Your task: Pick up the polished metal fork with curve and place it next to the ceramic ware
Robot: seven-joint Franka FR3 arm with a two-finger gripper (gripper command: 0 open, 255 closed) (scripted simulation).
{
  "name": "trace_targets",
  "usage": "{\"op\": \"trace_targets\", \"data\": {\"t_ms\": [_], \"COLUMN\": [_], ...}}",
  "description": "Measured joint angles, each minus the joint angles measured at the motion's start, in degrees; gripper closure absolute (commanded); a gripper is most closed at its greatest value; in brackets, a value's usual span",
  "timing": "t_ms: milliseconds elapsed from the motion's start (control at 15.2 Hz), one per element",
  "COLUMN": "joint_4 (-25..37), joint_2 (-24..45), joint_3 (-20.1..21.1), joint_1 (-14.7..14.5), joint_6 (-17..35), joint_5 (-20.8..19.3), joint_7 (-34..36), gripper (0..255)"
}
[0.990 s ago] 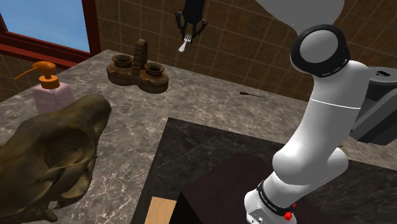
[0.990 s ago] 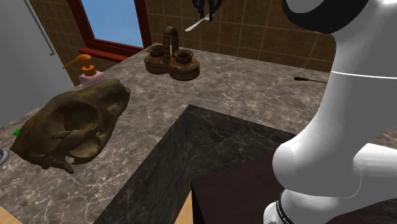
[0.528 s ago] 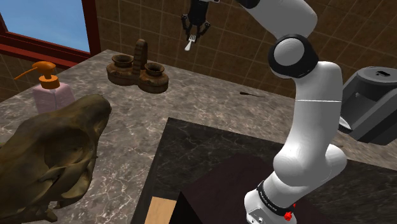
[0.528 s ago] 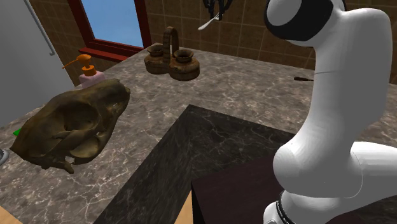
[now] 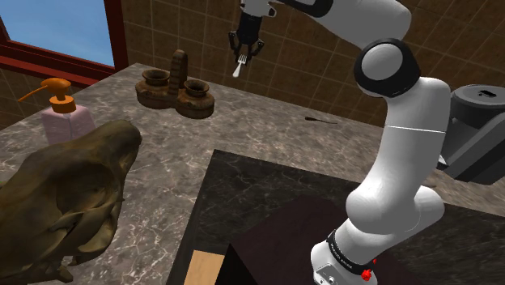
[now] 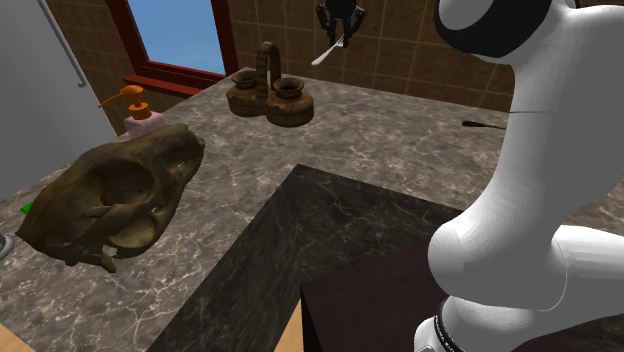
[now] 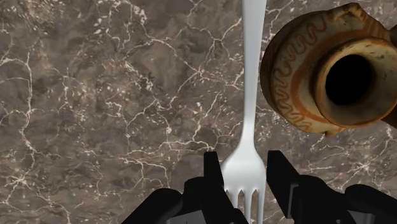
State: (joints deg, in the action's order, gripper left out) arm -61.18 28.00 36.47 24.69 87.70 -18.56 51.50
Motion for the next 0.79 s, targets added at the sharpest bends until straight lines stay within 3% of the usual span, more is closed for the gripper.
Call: {"op": "trace_targets", "data": {"t_ms": [792], "joint_4": [-14.6], "joint_2": [-3.1], "joint_3": [0.3], "joint_1": [4.0], "joint_6": [11.3], "joint_5": [1.6], "joint_7": [0.6], "gripper": [255]}}
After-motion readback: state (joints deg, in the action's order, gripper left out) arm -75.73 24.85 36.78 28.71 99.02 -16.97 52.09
